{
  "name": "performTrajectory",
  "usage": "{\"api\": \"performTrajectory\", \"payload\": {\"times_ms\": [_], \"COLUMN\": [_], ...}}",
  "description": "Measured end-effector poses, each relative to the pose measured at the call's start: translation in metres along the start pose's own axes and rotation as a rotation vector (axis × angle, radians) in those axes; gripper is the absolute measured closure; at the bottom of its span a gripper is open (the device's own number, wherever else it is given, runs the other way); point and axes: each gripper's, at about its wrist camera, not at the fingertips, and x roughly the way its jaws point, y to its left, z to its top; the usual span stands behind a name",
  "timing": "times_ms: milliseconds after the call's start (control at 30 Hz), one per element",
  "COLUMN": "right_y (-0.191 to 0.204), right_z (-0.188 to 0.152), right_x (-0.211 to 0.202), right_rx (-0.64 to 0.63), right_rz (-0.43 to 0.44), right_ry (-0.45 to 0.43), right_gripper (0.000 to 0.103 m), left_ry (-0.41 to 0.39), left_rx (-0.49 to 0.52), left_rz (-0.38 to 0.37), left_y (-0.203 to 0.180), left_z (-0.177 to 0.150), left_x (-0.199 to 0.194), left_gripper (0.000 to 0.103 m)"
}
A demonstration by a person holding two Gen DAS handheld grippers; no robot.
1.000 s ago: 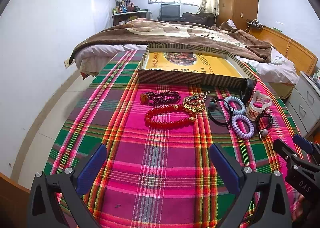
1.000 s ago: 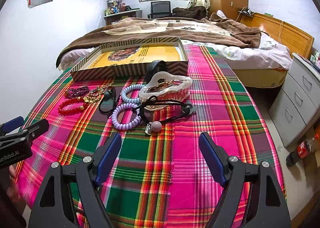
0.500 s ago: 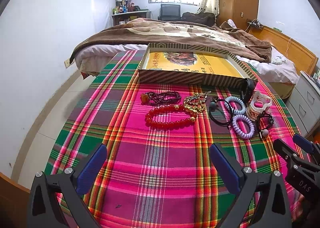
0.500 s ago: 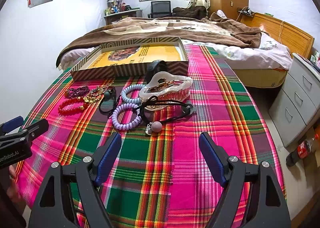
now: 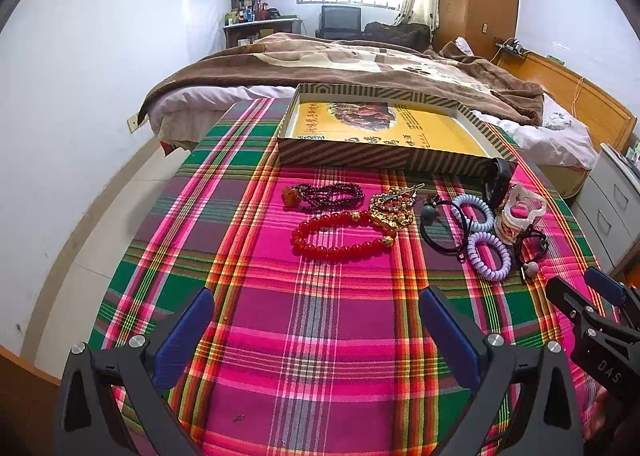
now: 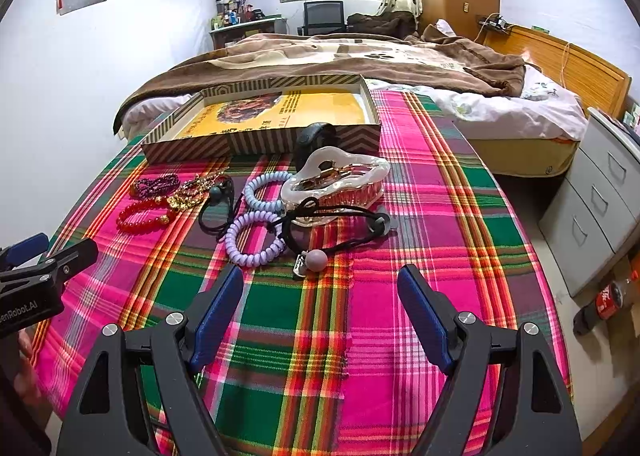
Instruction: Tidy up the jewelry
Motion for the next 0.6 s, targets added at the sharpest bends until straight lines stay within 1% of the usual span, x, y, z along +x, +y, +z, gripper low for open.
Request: {"api": "performTrajectory", "payload": {"times_ms": [67,133,200,267,333,433,533,600], "right_y": [-0.001,-0.006,-0.013,-0.022,-0.03,-0.044,-0.051,-0.055], "right_z": [0.001,0.001,0.002,0.003,0.004,0.008,0.013,0.017], "right_x": [0.001,-0.001,-0.001,0.001,0.004,0.011,0.019,0.026], "right_rx": [0.002,0.008,0.017,0.037,0.056,0.072,0.071,0.073], "right_rz": [0.004,0.018,0.005,-0.009,-0.023,-0.046,-0.037,-0.011], "right_ry": [0.0,-0.009,-0.014,-0.007,0.0,0.019,0.032,0.044], "right_gripper": [0.023,0.023,0.023,0.023,0.023,0.023,0.023,0.023], "left_ry": [0.006,0.005,0.021,0.046,0.043,0.027,0.026,0.036], "left_rx": [0.003,-0.001,0.004,0.02,0.025,0.024,0.053,0.052], "left_rz": [-0.008,-0.051,-0.086,-0.081,-0.085,-0.113,-0.114,-0.147], "left_y": [0.002,0.008,0.014,0.017,0.021,0.027,0.029,0.03], "left_z": [0.001,0.002,0.002,0.002,0.002,0.004,0.008,0.011], "left_x": [0.001,0.003,0.007,0.013,0.015,0.016,0.021,0.024], "left_gripper": [0.0,0.0,0.0,0.0,0.0,0.0,0.0,0.0]}}
